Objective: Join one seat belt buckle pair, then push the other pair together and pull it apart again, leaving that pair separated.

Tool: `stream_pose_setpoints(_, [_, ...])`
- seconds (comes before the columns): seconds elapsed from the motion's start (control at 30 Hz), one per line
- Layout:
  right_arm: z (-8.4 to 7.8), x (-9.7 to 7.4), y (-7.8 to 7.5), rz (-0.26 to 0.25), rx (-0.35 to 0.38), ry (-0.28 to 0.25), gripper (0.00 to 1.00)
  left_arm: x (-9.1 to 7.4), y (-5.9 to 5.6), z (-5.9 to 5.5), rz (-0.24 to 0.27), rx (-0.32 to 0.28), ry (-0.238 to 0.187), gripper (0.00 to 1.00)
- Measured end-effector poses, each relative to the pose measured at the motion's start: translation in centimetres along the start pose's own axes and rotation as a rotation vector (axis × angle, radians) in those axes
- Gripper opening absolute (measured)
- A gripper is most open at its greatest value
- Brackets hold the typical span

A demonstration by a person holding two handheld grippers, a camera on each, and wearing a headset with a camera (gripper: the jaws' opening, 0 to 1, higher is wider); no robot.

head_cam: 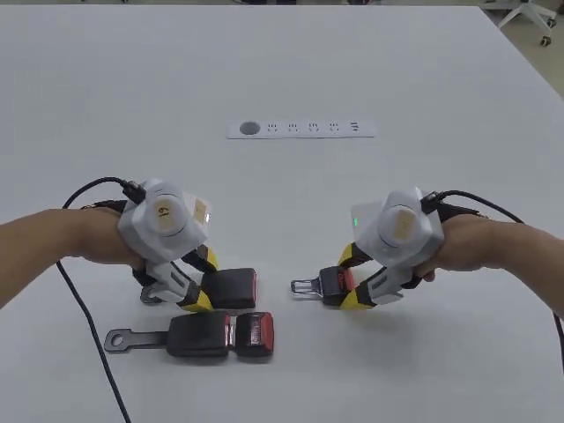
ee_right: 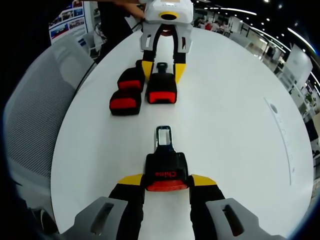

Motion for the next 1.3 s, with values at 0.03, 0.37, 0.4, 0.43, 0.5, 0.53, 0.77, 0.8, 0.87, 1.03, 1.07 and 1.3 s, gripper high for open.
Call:
stream_pose_setpoints(0.03, [0.0,0.0,0.1,0.000,-0.004,-0.001,0.32,0.0,0.0,0.0,0.001,0.003,0.000,0.33])
stream_pose_setpoints(0.37, [0.0,0.2,-0.1,0.002,-0.006,-0.006,0.31,0.0,-0.2,0.1,0.003,0.001,-0.002,0.32])
stream_pose_setpoints(0.4, [0.0,0.2,-0.1,0.001,-0.007,-0.007,0.31,0.1,-0.2,0.2,0.001,0.004,-0.001,0.32])
stream_pose_setpoints(0.43, [0.0,0.2,0.0,0.000,-0.002,-0.006,0.31,0.1,-0.3,0.3,0.000,0.004,0.000,0.32])
stream_pose_setpoints(0.5, [0.1,0.2,-0.1,-0.002,0.000,-0.008,0.31,0.1,-0.3,0.3,0.000,0.003,-0.001,0.32])
stream_pose_setpoints(0.53, [0.1,0.2,-0.1,-0.004,0.003,-0.009,0.31,0.1,-0.3,0.3,0.001,0.002,-0.002,0.31])
stream_pose_setpoints(0.77, [0.3,0.3,-0.1,-0.009,0.010,-0.012,0.31,0.2,0.0,0.1,-0.003,-0.012,-0.006,0.31])
stream_pose_setpoints(0.8, [0.4,0.3,-0.1,-0.008,0.008,-0.013,0.31,0.2,0.1,0.0,-0.004,-0.013,-0.004,0.31])
stream_pose_setpoints(0.87, [0.4,0.3,0.0,-0.007,0.008,-0.014,0.31,0.2,0.2,-0.1,-0.006,-0.018,-0.003,0.31])
stream_pose_setpoints(1.03, [0.9,0.4,0.1,-0.003,0.021,-0.019,0.31,0.2,0.1,0.1,-0.008,-0.024,0.001,0.31])
stream_pose_setpoints(1.07, [0.9,0.4,0.1,-0.004,0.025,-0.020,0.31,0.2,0.1,0.1,-0.008,-0.027,0.001,0.31])
stream_pose_setpoints(1.3, [1.2,0.7,0.4,-0.003,0.017,-0.025,0.31,0.3,0.2,-0.1,-0.006,-0.029,0.008,0.31])
Point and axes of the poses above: the centre of the closed fingertips' face, and the gripper's own axes: x roughly forward along the fingers, y roughly to its left, z roughly out of its top, the point moved 4 cm from there along -x, roughly backward along the fingers, and after that the axes turned 14 degrees about x, right-handed, at the moved point
